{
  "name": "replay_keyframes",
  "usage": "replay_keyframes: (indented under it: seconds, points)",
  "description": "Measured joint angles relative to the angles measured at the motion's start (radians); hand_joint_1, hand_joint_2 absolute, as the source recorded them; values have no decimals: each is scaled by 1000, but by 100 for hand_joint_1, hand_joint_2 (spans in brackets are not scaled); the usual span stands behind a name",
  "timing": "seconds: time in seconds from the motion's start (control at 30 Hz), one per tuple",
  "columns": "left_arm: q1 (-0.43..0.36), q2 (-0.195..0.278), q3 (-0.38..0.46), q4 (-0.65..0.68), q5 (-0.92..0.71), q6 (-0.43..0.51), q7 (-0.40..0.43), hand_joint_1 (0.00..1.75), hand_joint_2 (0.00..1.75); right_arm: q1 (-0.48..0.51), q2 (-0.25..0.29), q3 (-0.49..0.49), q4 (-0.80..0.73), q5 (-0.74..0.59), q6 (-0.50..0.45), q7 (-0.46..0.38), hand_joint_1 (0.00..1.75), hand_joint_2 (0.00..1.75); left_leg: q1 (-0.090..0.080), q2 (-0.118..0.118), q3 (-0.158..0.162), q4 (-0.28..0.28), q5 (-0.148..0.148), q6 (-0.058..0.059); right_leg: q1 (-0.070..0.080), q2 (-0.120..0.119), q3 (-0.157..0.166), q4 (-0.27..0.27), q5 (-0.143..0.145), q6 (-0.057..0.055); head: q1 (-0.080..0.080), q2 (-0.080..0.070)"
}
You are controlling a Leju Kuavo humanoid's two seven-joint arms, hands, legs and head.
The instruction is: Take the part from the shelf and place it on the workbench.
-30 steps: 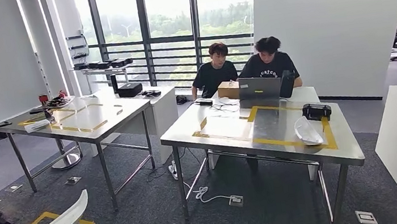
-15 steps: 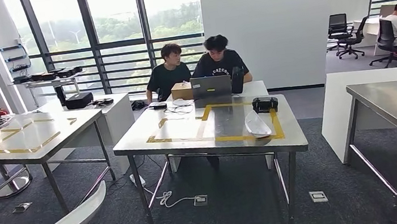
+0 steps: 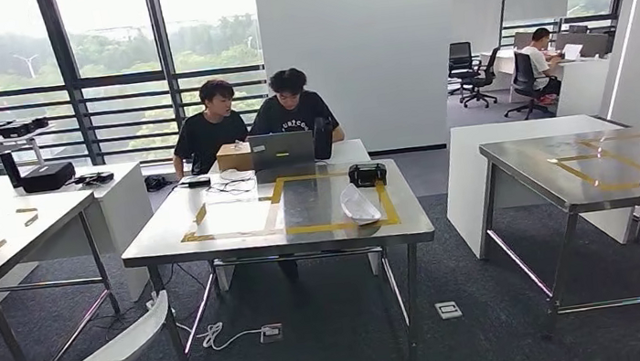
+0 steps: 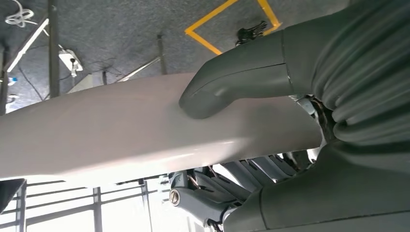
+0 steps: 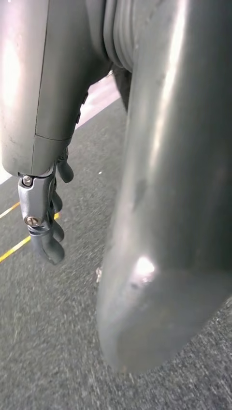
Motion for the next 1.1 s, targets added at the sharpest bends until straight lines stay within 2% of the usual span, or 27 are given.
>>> replay_keyframes:
  seconds: [0.03, 0.07, 0.1, 0.17, 0.2, 0.23, 0.27, 0.37, 0.6, 0.7, 0.8, 0.87, 0.9, 0.97, 1.0, 1.03, 1.07, 1.1]
  points:
    - [2, 0, 0, 0, -1, -1, 0, 175, 175, 0, 0, 0, 0, 0, 0, 0, 0, 0, -1, 8, -1, 1, 0, 0, -1, -8, -22, 51, -17, 3, 1, 0]
    - [3, 1, 0, 1, -1, -2, 0, 175, 175, 1, 0, 0, 0, 0, -1, 0, 0, 0, -2, 16, -1, 1, -1, 0, -2, -12, -28, 69, -17, 4, 0, 0]
    - [4, 0, 0, 1, -2, -2, 0, 175, 175, 2, 0, 0, 0, 0, -1, -1, 0, 0, -2, 22, -1, 2, -1, -1, -2, -14, -14, 47, 1, 4, 1, 0]
    - [3, -1, 0, 1, -2, -2, 0, 175, 175, 2, -1, -1, 0, 0, -2, -1, 0, 0, -2, 31, -1, 6, -4, -5, 0, -20, 59, -82, 57, -1, 2, 0]
    - [2, -1, 0, 0, -2, -2, 1, 175, 175, 1, -1, -1, 0, 0, -3, -1, 0, 0, -4, 35, -2, 9, -6, -9, 2, -23, 93, -144, 75, -7, 2, 0]
    - [1, -1, 0, 0, -2, -3, 1, 175, 175, 2, -1, -1, 0, 0, -4, -1, 0, 0, -7, 36, -4, 11, -9, -13, 3, -27, 115, -186, 84, -13, 1, 0]
    - [0, -1, 0, 0, -2, -3, 2, 175, 175, 3, 0, -1, 0, 0, -5, -1, 0, 0, -11, 37, -5, 13, -11, -13, 4, -29, 125, -207, 85, -17, 0, 0]
    - [0, -2, 0, 0, -2, -4, 0, 175, 175, 6, 0, -1, 0, 0, -6, -2, 0, 0, -15, 37, -4, 10, -10, -9, 4, -28, 126, -210, 86, -21, -2, 0]
    - [0, -3, 0, 0, 2, -1, 10, 175, 175, 8, 0, -3, 0, 0, -10, -7, 0, 0, -14, 38, 2, -2, -3, -25, 6, -27, 124, -209, 85, -30, -3, 0]
    - [1, -4, 0, 0, 3, 4, 23, 175, 175, 9, 0, -5, 0, 0, -11, -8, 0, 0, -16, 37, 0, 3, -5, -22, 3, -28, 125, -209, 88, -29, -4, 0]
    - [1, -4, 0, -2, 3, 7, 26, 175, 175, 10, 1, -5, 0, -2, -14, -10, 0, 0, -16, 37, 2, -3, -4, -14, 2, -28, 127, -213, 89, -23, -5, 0]
    - [-1, -8, 0, -4, 3, 10, 26, 175, 175, 12, 1, -6, 0, -2, -16, -10, 0, 0, -9, 39, 13, -20, 3, -8, 2, -26, 120, -194, 77, -15, -4, 0]
    - [-2, -10, 0, -5, 3, 11, 26, 175, 175, 13, 1, -6, 0, -3, -18, -10, 0, 0, -5, 40, 18, -27, 7, -5, 1, -25, 104, -159, 57, -11, -3, 0]
    - [-1, -14, 0, -4, 3, 13, 27, 175, 175, 16, 1, -6, 0, -3, -19, -10, 0, 0, -4, 42, 20, -29, 6, -1, -4, -22, 41, -35, 1, -3, -1, 0]
    - [1, -15, 0, -3, 3, 13, 27, 175, 175, 19, 0, -6, 0, -3, -19, -10, 0, 0, -3, 41, 20, -27, 3, -2, -7, -22, 9, 24, -17, 1, -1, 0]
    - [4, -17, 0, -3, 2, 14, 27, 175, 175, 21, 0, -6, 0, -2, -19, -10, 0, 0, -1, 39, 21, -25, -1, -4, -10, -22, -11, 55, -18, 5, -1, 0]
    - [6, -18, 0, -2, 2, 15, 26, 175, 175, 23, 0, -6, 0, -2, -19, -10, 0, 0, 2, 38, 22, -22, -5, -9, -13, -22, -11, 47, 1, 9, 0, 0]
    - [7, -19, 0, -2, 1, 16, 27, 175, 175, 23, 0, -6, 0, 0, -19, -10, 0, 0, 7, 37, 24, -16, -12, -15, -16, -24, 9, -1, 35, 14, 0, 0]
